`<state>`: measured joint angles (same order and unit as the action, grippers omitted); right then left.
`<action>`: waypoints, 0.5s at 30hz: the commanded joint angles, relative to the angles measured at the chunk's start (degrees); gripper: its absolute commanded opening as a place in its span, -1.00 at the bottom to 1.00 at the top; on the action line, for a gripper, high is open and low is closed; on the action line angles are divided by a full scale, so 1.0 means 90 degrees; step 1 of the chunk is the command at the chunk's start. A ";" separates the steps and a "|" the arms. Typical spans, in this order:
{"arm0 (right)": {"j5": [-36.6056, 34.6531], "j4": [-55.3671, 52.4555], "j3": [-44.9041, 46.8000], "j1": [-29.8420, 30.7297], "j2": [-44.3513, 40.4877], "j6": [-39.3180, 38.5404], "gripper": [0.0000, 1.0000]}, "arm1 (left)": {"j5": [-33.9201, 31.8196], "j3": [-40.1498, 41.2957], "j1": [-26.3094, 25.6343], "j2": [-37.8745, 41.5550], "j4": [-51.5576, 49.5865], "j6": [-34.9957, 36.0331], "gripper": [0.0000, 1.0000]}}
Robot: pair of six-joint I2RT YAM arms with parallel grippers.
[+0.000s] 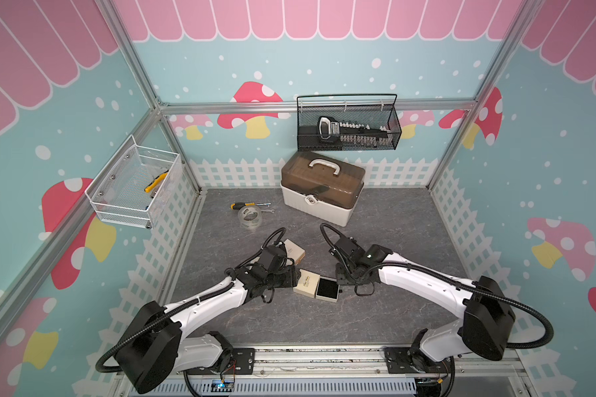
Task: Place the earrings into the drawer-style jewelry box
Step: Open the drawer in the jewelry box, then adjust the drawer in the jewelry box.
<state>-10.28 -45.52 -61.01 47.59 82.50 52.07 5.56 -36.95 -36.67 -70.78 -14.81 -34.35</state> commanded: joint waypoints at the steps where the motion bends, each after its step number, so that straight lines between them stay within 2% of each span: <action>1: -0.0094 0.0020 0.0235 -0.0101 -0.0111 -0.0342 -0.42 | -0.0050 -0.0020 -0.0013 0.0136 -0.0049 0.0055 0.30; 8: 0.0493 0.0190 0.0599 -0.0265 -0.0041 -0.0589 -0.57 | 0.0153 0.0155 -0.0044 -0.0060 0.0241 -0.0014 0.39; 11: 0.1047 0.0393 0.0827 -0.0442 -0.0142 -0.0747 -0.61 | 0.0252 0.0198 -0.0056 -0.0178 0.0364 0.0018 0.43; 15: 0.0872 0.0129 0.0982 -0.0562 -0.0117 -0.0572 -0.68 | 0.0306 0.0216 -0.0074 -0.0348 0.0471 0.0018 0.43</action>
<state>-3.14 -43.09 -53.17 43.31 82.21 46.76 7.55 -35.88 -36.91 -73.28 -12.23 -34.28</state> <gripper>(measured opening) 0.164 0.716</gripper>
